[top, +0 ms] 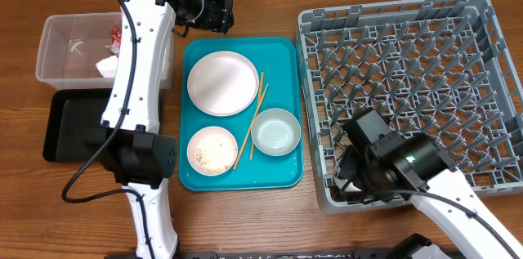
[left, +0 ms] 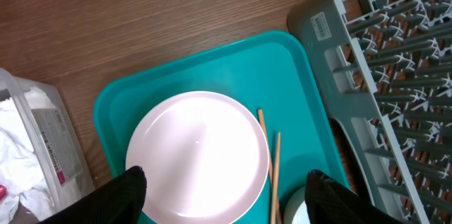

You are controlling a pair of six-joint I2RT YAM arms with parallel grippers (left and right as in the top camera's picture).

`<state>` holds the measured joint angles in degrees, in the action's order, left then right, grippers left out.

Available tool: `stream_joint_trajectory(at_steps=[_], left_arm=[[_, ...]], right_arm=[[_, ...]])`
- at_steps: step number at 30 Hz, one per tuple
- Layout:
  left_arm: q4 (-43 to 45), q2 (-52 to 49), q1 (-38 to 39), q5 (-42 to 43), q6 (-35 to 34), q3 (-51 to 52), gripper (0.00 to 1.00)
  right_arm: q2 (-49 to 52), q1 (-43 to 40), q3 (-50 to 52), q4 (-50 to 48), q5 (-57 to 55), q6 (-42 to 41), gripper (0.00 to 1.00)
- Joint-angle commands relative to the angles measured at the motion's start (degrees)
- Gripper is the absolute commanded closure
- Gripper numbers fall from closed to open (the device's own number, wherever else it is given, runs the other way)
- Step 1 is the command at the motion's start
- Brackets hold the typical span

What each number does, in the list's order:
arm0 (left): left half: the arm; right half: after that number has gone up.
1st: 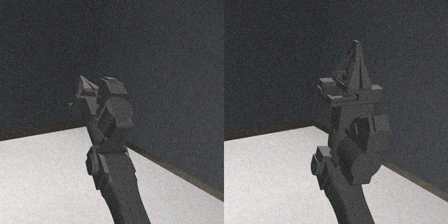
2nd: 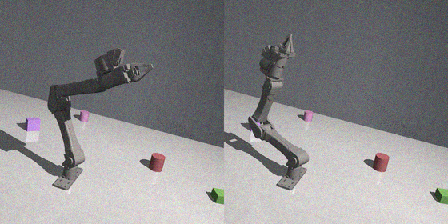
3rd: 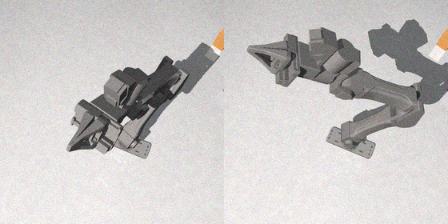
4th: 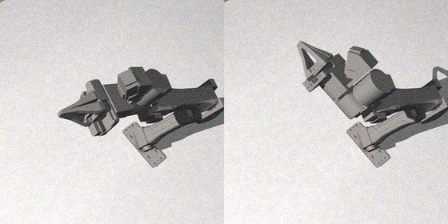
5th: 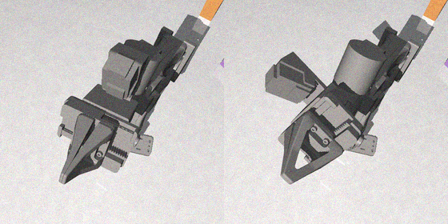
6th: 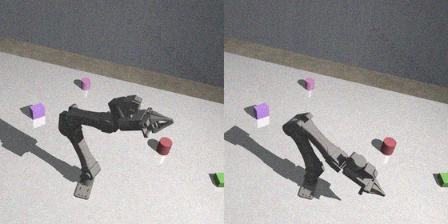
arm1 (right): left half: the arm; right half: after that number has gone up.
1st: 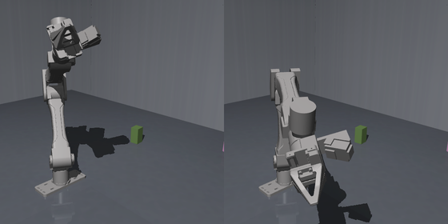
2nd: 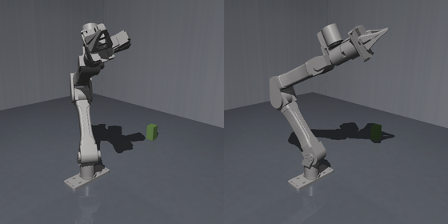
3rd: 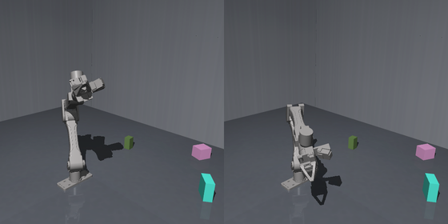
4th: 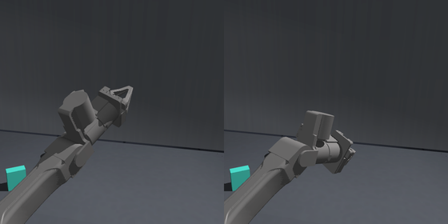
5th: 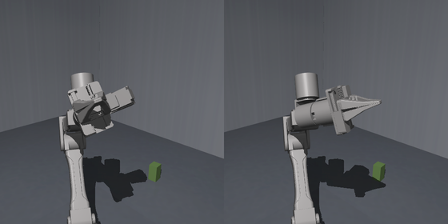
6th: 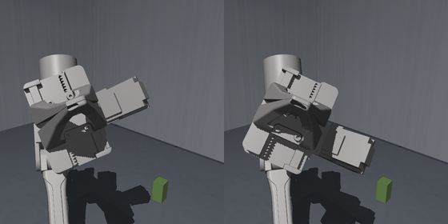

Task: Sort waste into correct bins and load items into the dishwasher
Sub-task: 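Place the cup upside down in the rack's lower right with the right gripper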

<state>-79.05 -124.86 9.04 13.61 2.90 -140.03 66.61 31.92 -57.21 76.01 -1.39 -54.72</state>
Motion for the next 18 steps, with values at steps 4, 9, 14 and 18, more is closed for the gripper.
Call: stream_joint_trajectory(at_steps=[4, 9, 14, 18], left_arm=[[-0.28, -0.04, 0.37, -0.68, -0.74, -1.46, 0.26], [-0.24, -0.04, 0.37, -0.70, -0.72, -1.46, 0.25], [-0.42, 0.20, 0.35, -0.70, -0.72, -1.53, 0.26], [-0.44, 2.49, -0.09, -0.70, -0.72, -1.64, 0.26]], right_arm=[[6.75, -0.22, -1.36, -0.94, -0.87, -0.81, 0.29], [9.73, -0.24, -1.38, -2.47, -0.24, -0.83, 0.19], [9.05, -1.01, -3.96, -3.54, -0.48, -0.52, 0.10], [8.81, -2.47, -8.83, -3.02, -0.52, 1.88, 0.05]])
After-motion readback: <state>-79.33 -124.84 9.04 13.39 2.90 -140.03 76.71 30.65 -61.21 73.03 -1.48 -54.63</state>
